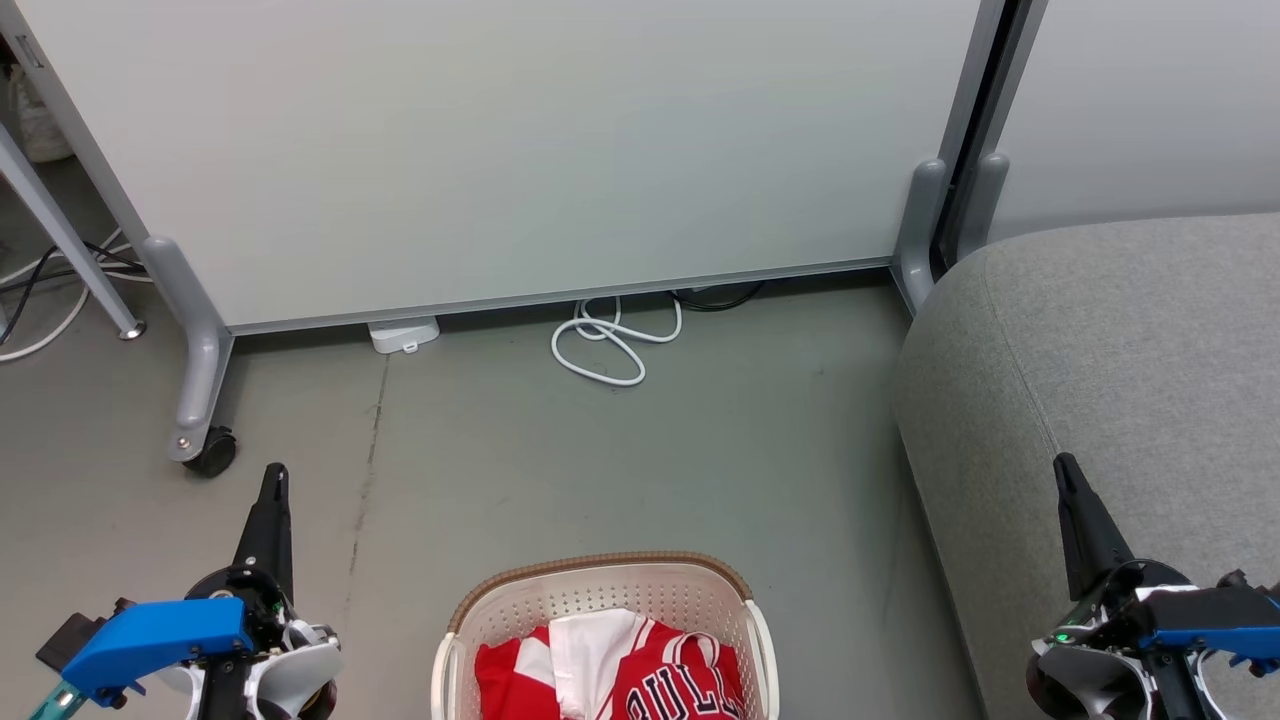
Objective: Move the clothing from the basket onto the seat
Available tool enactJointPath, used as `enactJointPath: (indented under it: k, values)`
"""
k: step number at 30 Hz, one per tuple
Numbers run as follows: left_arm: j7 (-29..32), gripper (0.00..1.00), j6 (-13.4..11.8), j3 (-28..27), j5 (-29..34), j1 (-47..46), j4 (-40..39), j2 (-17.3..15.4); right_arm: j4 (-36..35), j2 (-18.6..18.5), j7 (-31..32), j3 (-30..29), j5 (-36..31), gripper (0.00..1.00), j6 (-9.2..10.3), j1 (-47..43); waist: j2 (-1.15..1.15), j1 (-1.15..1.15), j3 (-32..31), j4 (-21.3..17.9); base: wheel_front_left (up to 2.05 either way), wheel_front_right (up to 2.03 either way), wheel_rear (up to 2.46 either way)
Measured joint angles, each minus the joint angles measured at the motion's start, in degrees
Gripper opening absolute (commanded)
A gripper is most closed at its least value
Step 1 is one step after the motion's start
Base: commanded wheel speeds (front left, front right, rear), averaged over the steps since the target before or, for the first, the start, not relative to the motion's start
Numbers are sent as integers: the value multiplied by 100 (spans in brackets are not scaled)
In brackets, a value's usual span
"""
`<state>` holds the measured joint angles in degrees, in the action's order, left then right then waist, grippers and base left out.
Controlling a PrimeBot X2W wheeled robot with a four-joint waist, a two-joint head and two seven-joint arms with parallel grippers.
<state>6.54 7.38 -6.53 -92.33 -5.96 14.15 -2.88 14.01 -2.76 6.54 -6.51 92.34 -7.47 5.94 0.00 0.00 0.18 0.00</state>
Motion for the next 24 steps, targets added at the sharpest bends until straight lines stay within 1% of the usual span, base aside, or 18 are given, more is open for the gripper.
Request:
enactJointPath:
  k: [18,19,24]
  values:
    - [0,0,0,0,0,0,0,0,0,0,0,0,0,0,0,0,0,0,0,0,0,0,0]
    - [-7,100,-1,4,1,35,52,5,48,8,-4,5,0,100,1,-34,0,0,0,0,0,0,0]
    - [-54,100,-2,19,10,319,237,57,246,33,-52,41,-8,100,14,-249,0,0,3,0,0,0,0]
